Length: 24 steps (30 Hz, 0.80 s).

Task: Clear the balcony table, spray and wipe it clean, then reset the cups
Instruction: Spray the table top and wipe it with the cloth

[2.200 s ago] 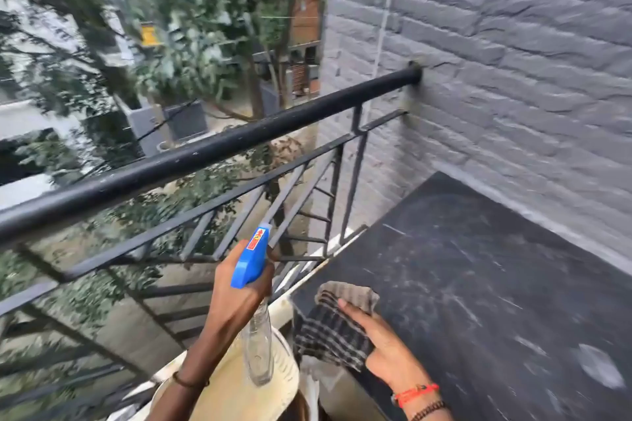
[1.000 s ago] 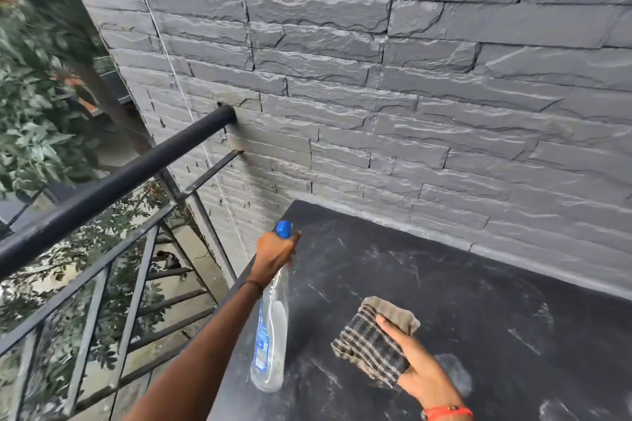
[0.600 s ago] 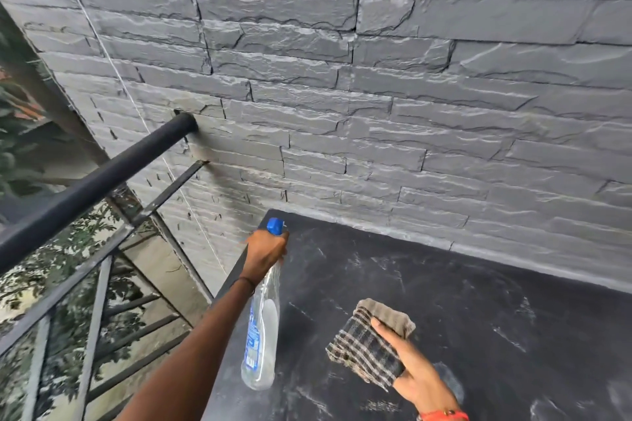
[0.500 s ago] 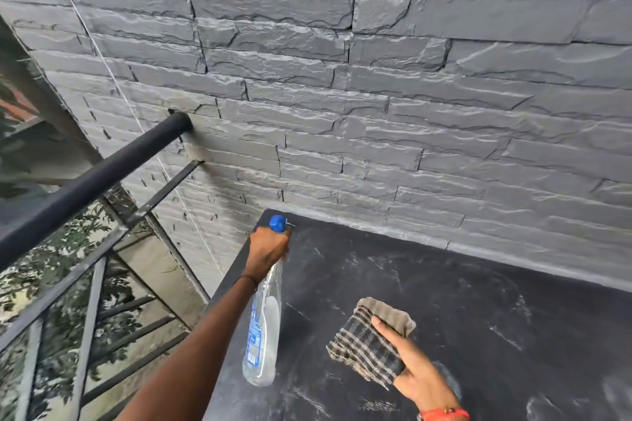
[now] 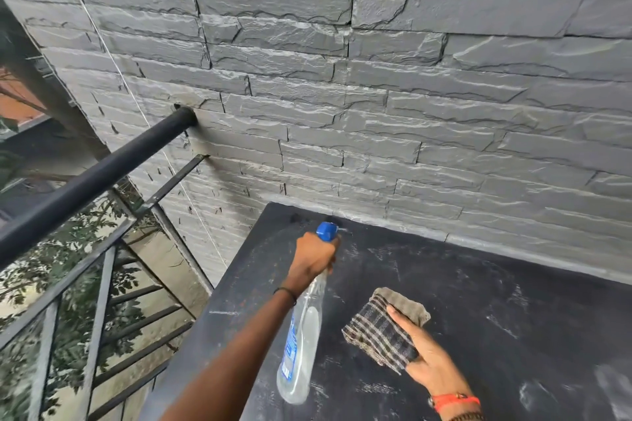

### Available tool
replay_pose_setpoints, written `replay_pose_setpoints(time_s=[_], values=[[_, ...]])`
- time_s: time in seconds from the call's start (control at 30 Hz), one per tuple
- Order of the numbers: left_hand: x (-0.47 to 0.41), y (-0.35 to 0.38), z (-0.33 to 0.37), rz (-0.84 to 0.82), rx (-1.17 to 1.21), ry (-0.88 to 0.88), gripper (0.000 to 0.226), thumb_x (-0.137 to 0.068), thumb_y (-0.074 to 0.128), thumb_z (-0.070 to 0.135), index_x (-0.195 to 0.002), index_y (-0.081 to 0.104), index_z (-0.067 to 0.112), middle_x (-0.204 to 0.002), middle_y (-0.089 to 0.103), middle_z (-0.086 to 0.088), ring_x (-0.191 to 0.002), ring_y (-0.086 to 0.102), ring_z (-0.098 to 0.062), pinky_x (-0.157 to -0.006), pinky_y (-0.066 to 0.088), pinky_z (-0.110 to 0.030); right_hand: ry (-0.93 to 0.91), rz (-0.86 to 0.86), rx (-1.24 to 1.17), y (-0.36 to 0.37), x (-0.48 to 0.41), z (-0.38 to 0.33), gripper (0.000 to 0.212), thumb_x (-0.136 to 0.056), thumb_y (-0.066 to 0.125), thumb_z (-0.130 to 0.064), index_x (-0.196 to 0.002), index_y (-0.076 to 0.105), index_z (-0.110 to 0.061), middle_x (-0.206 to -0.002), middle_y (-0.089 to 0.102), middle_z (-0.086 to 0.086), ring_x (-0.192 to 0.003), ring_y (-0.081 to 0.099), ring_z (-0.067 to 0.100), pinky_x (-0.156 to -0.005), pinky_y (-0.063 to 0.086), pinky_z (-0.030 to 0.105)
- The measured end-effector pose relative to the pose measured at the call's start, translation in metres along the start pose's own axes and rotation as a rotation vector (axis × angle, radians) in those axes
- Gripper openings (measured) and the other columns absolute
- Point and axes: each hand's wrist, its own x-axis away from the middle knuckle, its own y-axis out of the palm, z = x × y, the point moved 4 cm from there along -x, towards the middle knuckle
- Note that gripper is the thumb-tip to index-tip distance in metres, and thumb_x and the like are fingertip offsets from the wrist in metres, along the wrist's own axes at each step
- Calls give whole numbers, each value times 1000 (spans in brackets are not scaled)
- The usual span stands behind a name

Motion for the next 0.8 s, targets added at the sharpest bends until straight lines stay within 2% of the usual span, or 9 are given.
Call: replay_pose_setpoints(time_s=[0.17, 0.33, 0.5, 0.6, 0.7, 0.73, 0.8], values=[[25, -9, -10, 64, 38, -19, 32, -87, 60, 26, -69, 66, 1, -57, 66, -11, -36, 54, -9, -50, 49, -16, 25, 11, 11, -3, 4, 5, 17, -81, 69, -6, -97, 66, -3, -82, 73, 19, -67, 72, 29, -54, 58, 45], [53, -38, -29, 147, 10, -48, 32, -85, 59, 22, -63, 65, 1, -37, 54, 5, -39, 55, -10, -52, 47, -16, 29, -7, 46, 5, -4, 16, 28, -81, 69, -7, -108, 64, -3, -95, 72, 19, -78, 72, 29, -62, 59, 44], [77, -70, -66, 252, 31, -116, 34, -83, 59, 22, -68, 67, -7, -50, 64, -10, -38, 57, -15, -55, 50, -25, 18, -50, 131, 27, -11, 23, 32, -82, 69, -9, -112, 63, -2, -97, 72, 18, -83, 71, 29, -59, 58, 39], [90, -88, -83, 312, 28, -149, 33, -84, 59, 23, -60, 63, 1, -46, 62, -7, -41, 59, -16, -56, 50, -27, 18, -63, 176, 38, -14, 27, 35, -81, 69, -10, -114, 62, -2, -103, 69, 21, -84, 71, 29, -58, 58, 40], [104, -100, -96, 347, 54, -183, 32, -85, 60, 22, -65, 66, -2, -51, 63, -7, -37, 57, -13, -50, 48, -23, 16, -86, 204, 45, -19, 32, 38, -82, 69, -10, -117, 60, -1, -112, 66, 23, -98, 67, 32, -66, 59, 42], [108, -103, -99, 352, 71, -188, 32, -85, 60, 21, -65, 66, -3, -52, 63, -8, -36, 57, -14, -50, 48, -24, 15, -94, 212, 48, -19, 34, 37, -82, 69, -9, -117, 61, -1, -112, 66, 23, -98, 67, 32, -67, 59, 42], [117, -101, -104, 337, 95, -179, 32, -86, 60, 19, -61, 62, 1, -54, 64, -11, -37, 56, -17, -53, 49, -27, 17, -109, 229, 49, -22, 37, 31, -81, 70, -8, -111, 64, 0, -103, 69, 21, -85, 71, 29, -62, 59, 39]])
